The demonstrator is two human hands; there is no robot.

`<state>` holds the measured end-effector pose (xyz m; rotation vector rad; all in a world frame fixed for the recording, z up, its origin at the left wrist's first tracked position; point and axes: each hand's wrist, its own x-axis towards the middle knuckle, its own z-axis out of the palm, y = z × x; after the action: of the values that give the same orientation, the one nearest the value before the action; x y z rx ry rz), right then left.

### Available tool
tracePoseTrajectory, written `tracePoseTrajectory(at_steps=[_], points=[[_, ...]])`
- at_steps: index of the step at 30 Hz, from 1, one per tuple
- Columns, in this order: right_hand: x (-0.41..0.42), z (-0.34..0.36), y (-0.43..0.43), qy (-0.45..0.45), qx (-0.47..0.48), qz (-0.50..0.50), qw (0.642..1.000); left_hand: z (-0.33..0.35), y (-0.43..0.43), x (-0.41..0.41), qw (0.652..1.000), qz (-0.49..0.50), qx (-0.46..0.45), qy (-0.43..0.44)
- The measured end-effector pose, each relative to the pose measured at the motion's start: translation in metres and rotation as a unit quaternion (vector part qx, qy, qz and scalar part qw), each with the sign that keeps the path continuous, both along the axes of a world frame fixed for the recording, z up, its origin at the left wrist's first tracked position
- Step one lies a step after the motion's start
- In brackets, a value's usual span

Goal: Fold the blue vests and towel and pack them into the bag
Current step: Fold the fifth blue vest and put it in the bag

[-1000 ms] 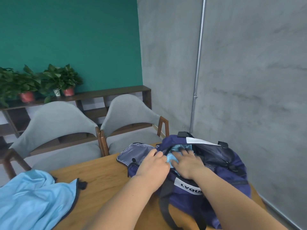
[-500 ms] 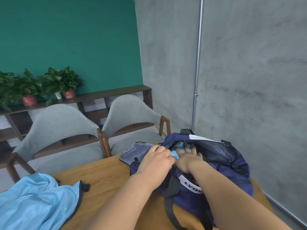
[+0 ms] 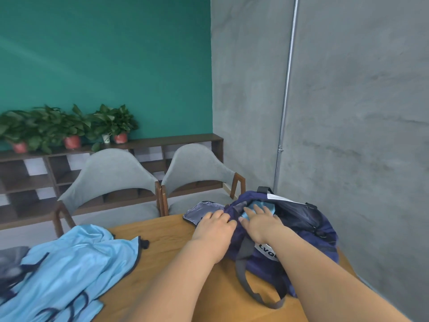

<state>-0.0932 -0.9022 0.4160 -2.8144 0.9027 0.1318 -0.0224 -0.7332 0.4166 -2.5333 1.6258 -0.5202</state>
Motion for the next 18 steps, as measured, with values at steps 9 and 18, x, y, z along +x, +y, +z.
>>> tracePoseTrajectory(at_steps=[9,18], points=[[-0.009,0.013,0.100,-0.036,-0.028,0.099,0.994,-0.001,0.098,-0.026,0.997,0.076,-0.014,0.014],[0.006,-0.017,0.207,-0.029,0.001,0.196,0.980,-0.042,0.212,-0.035,0.984,0.167,-0.014,0.067]])
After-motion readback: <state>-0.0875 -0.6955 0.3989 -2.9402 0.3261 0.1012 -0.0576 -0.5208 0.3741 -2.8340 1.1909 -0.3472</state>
